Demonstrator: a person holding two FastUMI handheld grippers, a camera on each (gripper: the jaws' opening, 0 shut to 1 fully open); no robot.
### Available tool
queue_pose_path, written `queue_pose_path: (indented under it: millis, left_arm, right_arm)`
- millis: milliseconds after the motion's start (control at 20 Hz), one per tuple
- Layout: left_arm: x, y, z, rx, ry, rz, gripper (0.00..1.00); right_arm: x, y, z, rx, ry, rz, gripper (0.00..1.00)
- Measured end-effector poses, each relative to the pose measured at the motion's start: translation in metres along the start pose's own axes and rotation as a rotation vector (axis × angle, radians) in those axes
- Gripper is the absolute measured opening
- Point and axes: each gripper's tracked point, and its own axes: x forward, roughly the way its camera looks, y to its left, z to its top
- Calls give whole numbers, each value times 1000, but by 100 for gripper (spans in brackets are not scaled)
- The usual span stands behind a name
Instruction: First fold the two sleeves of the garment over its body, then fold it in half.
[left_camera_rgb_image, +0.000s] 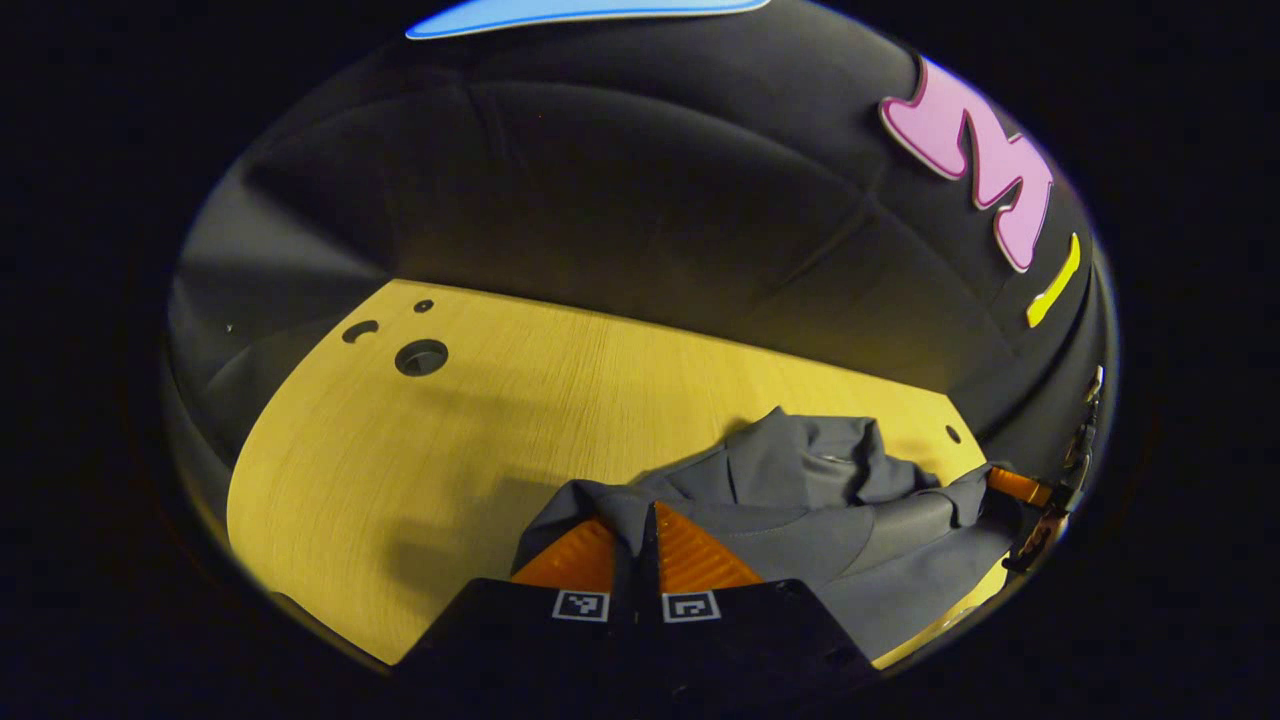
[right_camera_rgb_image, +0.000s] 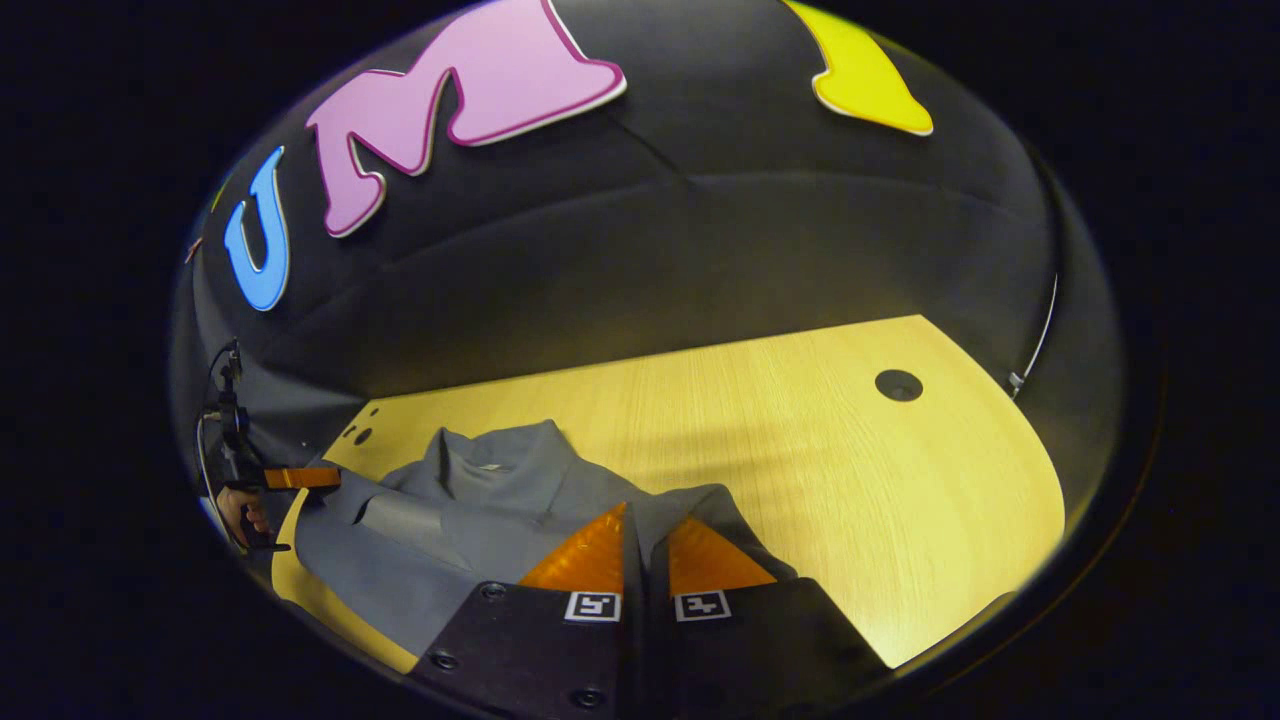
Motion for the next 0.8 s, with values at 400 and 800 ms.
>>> queue_pose_path:
  millis: [400,800]
  left_arm:
    - [27,6,-27,23,72,76,9]
    - [-1,-7,-15,50,-21,51,65]
  right_arm:
    - [28,-10,-39,65,114,-31,16]
    - [2,-17,-25,68,96,-72,67]
